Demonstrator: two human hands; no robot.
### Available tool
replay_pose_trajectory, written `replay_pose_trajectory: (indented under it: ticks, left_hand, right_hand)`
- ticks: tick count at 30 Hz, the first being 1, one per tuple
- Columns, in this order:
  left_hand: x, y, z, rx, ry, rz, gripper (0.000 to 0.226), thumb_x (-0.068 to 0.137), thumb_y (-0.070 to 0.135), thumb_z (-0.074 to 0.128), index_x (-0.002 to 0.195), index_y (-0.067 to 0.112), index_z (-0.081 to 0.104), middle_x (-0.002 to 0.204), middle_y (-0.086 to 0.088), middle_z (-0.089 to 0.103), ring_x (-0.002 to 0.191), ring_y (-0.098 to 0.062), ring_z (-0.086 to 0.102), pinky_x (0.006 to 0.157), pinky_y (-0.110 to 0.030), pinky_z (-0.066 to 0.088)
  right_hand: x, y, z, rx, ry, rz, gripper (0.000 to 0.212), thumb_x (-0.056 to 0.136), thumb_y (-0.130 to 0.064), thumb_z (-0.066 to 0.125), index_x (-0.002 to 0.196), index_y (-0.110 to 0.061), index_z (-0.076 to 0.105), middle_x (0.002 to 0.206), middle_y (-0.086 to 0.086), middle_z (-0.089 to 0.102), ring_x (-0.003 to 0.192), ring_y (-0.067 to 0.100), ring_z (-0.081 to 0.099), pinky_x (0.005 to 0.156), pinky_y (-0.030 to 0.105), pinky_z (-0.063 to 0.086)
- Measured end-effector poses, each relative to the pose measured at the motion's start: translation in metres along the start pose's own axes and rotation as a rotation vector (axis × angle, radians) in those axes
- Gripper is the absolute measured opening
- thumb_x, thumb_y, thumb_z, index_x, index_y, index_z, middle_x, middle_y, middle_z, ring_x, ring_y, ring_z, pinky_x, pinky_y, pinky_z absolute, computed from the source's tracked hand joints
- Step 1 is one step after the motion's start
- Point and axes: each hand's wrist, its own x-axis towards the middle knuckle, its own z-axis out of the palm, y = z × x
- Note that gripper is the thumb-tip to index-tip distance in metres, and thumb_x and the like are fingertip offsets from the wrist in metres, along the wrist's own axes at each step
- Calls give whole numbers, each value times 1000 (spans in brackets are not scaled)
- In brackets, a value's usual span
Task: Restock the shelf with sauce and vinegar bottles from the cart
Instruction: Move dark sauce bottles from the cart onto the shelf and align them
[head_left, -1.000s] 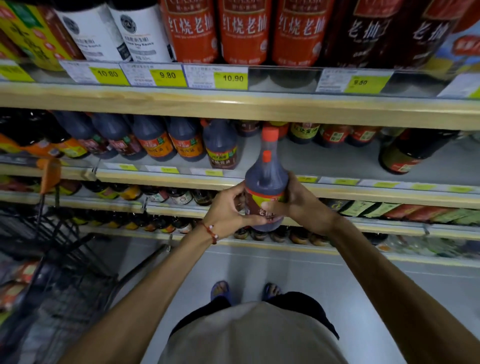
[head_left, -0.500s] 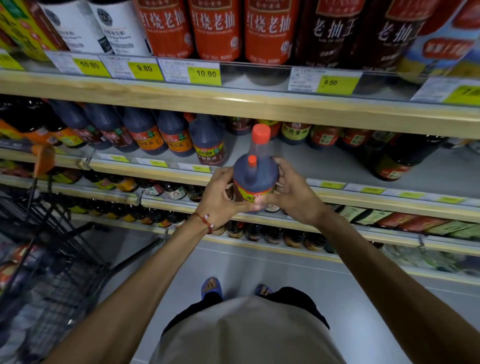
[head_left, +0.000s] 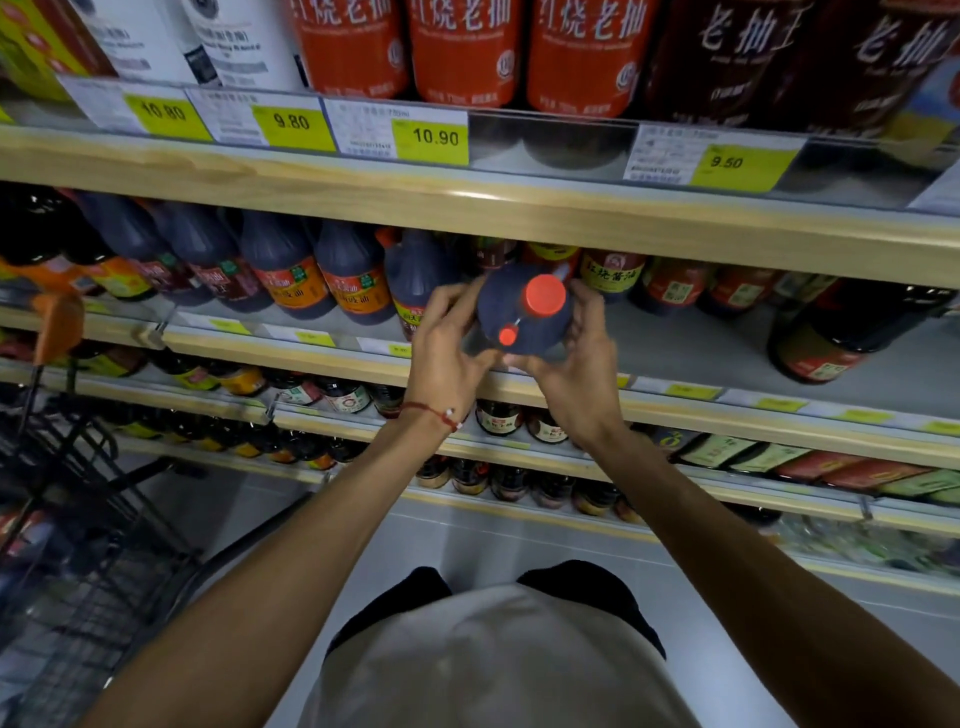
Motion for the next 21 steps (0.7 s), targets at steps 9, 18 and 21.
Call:
replay_pose_trajectory:
  ticks: [9, 18, 21]
  left_hand:
    - [26, -53, 23, -78, -76, -27, 77, 81, 3, 79, 151, 11, 47, 141, 0, 61, 132, -13, 57, 109, -47, 50]
    - [26, -74, 28, 15, -47, -74, 70, 84, 34, 72, 149, 18, 50, 134, -3, 67, 123, -13, 62, 101, -41, 55]
    - [23, -70, 28, 66, -44, -66, 71, 87, 27, 76, 151, 16, 48, 141, -6, 62, 131, -18, 58, 109, -40, 50]
  right_hand:
    - [32, 42, 29, -56, 113, 84, 86, 68, -38, 93, 140, -33, 47, 132, -12, 68, 122, 13, 66, 98, 50, 57]
    - [39, 51, 37, -173, 96, 80, 89, 76, -63, 78, 149, -28, 42, 132, -16, 64, 123, 24, 66, 96, 54, 57]
    - [35, 50, 36, -119, 70, 77, 86, 83, -46, 81, 153, -18, 41, 132, -26, 59, 125, 10, 63, 101, 42, 57]
